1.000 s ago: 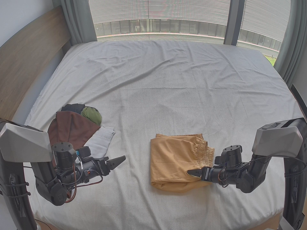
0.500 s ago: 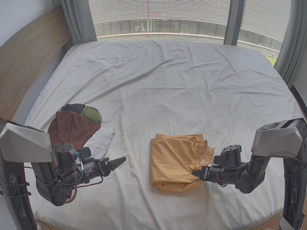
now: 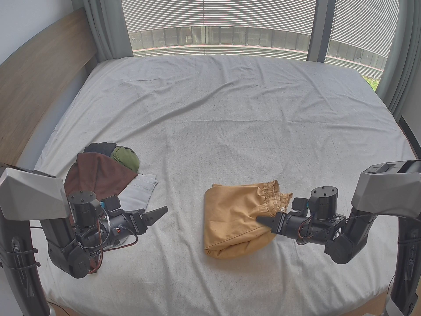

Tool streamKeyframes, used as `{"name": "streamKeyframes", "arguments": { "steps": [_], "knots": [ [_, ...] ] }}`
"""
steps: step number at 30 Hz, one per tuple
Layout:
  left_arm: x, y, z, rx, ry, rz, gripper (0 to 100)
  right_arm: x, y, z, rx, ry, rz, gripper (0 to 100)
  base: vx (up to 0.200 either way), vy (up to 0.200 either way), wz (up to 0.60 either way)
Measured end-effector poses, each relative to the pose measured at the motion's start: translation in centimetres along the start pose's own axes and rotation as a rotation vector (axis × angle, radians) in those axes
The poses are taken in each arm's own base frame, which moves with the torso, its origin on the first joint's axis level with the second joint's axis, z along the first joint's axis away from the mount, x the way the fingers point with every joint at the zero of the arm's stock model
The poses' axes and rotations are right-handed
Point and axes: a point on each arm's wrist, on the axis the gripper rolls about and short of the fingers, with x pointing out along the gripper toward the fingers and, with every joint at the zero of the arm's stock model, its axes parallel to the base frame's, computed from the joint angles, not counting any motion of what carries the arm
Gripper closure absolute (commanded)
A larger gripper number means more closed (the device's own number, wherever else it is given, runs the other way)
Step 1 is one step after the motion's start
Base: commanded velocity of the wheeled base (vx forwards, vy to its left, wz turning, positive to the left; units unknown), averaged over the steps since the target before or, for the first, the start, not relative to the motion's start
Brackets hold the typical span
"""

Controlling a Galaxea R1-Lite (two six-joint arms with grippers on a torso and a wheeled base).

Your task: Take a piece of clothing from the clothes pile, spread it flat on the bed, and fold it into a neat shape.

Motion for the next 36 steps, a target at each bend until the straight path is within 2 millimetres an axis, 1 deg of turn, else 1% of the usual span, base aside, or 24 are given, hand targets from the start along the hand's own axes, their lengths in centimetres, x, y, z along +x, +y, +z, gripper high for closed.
{"name": "streamKeyframes", "arguments": {
  "steps": [7,15,22,25,29,34,36],
  "knots": [
    [-0.1,0.0,0.1,0.002,-0.005,0.000,0,-0.9,1.6,1.1,-0.040,-0.056,0.119,100,0.000,0.000,0.00],
    [-0.1,-0.1,0.4,0.005,-0.014,-0.003,0,-1.2,2.7,2.2,-0.063,-0.090,0.163,100,0.000,0.000,0.00],
    [-0.2,-0.2,0.6,0.007,-0.020,-0.006,0,-1.1,4.5,4.1,-0.088,-0.126,0.206,100,0.000,0.000,0.00],
    [-0.3,-0.2,0.6,0.007,-0.020,-0.005,0,-0.9,5.5,5.4,-0.098,-0.144,0.222,100,0.000,0.000,0.00],
    [-0.3,-0.3,0.6,0.007,-0.020,-0.006,0,-0.6,6.1,6.3,-0.101,-0.150,0.226,100,0.000,0.000,0.00],
    [-0.3,-0.2,0.5,0.006,-0.018,-0.005,0,0.1,7.2,8.2,-0.106,-0.159,0.232,100,0.000,0.000,0.00],
    [-0.2,-0.2,0.5,0.005,-0.018,-0.005,0,0.2,7.5,8.6,-0.107,-0.162,0.234,100,0.000,0.000,0.00]
  ]
}}
